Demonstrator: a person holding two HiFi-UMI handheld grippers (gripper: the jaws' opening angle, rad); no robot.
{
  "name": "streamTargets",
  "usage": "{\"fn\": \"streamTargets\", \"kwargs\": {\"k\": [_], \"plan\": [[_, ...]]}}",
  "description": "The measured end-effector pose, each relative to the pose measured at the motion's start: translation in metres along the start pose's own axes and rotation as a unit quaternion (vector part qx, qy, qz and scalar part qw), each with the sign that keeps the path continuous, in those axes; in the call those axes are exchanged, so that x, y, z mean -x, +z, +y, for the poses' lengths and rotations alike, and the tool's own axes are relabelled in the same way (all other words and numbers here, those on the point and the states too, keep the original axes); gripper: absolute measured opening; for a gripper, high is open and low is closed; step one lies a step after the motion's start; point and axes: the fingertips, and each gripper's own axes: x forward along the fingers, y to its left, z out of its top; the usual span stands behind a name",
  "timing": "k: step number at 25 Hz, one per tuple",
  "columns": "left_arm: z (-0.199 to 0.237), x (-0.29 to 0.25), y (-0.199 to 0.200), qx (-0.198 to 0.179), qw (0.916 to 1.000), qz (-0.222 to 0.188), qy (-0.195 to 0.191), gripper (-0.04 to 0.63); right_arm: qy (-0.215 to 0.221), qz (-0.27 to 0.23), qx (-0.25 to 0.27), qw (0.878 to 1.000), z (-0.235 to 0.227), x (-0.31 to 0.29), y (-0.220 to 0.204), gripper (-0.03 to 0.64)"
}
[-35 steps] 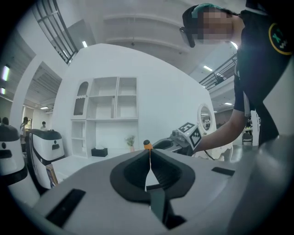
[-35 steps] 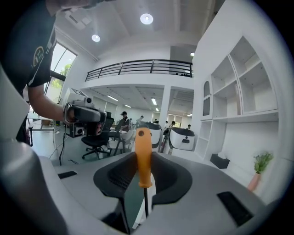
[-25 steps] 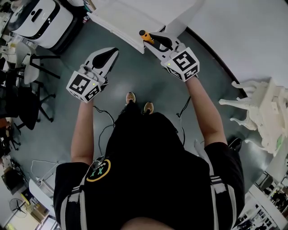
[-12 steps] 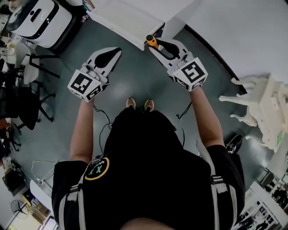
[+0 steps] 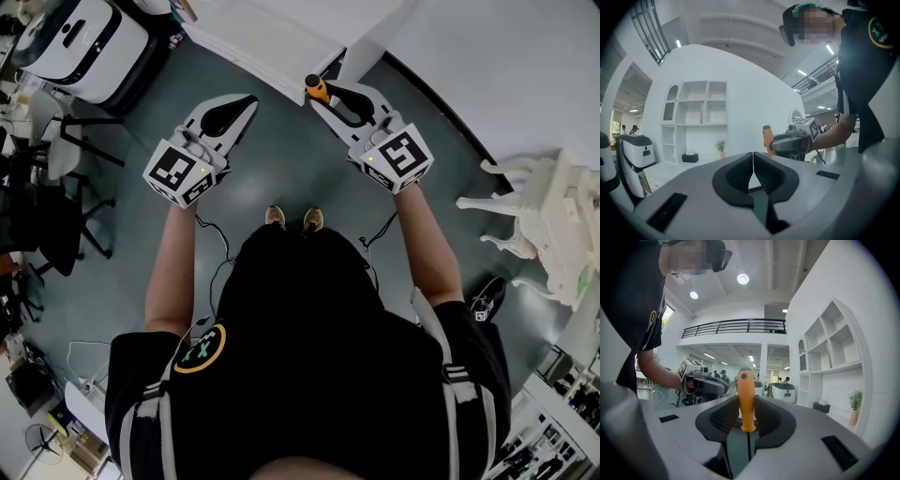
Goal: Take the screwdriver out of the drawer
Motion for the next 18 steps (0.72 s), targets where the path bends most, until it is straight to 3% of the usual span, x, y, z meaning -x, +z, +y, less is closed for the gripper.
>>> {"fn": "streamTargets", "kwargs": {"k": [18], "plan": [[0.014,0.022,-0.002,0.002,0.9999,-0.012,-0.005,0.021,0.005,0.004,0.018,1.000,0.022,-0.016,0.002,0.118]]}}
